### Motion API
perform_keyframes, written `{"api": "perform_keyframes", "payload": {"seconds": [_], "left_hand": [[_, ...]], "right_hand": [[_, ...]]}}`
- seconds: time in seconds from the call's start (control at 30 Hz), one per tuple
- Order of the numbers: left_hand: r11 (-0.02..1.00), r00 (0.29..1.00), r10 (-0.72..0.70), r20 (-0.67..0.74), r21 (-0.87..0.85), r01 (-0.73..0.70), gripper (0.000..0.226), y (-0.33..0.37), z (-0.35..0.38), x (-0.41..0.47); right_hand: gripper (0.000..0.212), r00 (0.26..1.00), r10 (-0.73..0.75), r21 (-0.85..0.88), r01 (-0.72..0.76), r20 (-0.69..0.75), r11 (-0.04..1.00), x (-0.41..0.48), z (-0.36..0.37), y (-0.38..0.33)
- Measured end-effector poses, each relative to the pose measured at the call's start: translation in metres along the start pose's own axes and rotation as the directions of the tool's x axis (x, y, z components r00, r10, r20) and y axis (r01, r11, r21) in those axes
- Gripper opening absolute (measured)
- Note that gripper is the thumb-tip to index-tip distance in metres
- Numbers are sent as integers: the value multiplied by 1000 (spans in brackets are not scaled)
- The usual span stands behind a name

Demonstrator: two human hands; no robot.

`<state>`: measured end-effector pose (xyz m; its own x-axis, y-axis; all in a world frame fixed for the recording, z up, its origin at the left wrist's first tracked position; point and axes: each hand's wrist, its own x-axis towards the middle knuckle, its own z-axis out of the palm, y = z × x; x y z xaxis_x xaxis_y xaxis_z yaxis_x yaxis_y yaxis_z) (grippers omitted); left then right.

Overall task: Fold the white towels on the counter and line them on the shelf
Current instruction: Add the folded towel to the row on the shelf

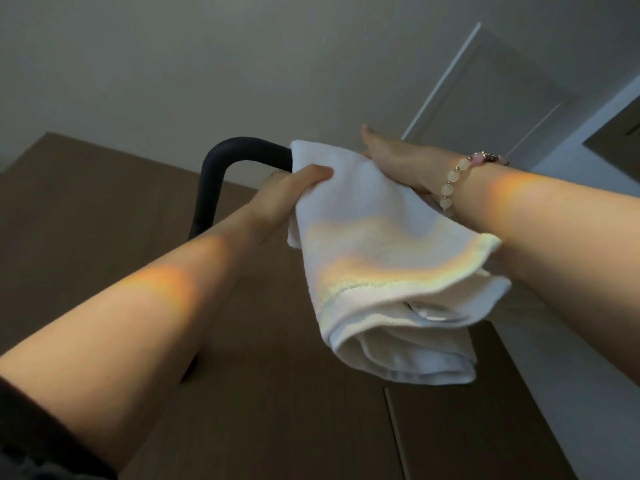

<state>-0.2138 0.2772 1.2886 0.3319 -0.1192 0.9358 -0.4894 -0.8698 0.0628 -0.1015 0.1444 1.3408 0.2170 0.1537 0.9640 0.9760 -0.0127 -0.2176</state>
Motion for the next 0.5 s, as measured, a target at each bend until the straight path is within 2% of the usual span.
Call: {"api": "perform_keyframes", "payload": {"seconds": [0.1,0.17,0.2,0.23,0.27,0.3,0.4,0.47,0.5], "left_hand": [[1000,999,-28,44,10,28,65,-1,-1,-1],[998,991,-67,116,14,66,78,1,-4,-4],[997,985,-81,151,7,81,83,2,-6,-5],[996,980,-90,175,6,91,84,4,-7,-6],[995,977,-103,188,8,104,82,5,-7,-7],[993,975,-115,190,4,116,79,6,-8,-9],[995,975,-100,197,17,99,80,5,-9,-11],[995,976,-94,195,35,89,77,5,-10,-13],[995,976,-100,192,29,96,75,6,-9,-15]], "right_hand": [[54,999,-48,54,48,-1,997,-7,2,-1],[47,998,-67,155,68,-13,986,-12,5,4],[48,997,-65,190,69,-30,979,-14,7,4],[58,997,-40,257,57,-73,965,-18,10,4],[71,988,37,351,17,-147,936,-21,12,6],[75,969,103,416,0,-224,909,-24,12,10],[75,933,181,399,-45,-311,916,-42,8,25],[77,944,223,447,-95,-244,890,-50,2,31],[73,967,214,494,-120,-138,861,-53,2,30]]}}
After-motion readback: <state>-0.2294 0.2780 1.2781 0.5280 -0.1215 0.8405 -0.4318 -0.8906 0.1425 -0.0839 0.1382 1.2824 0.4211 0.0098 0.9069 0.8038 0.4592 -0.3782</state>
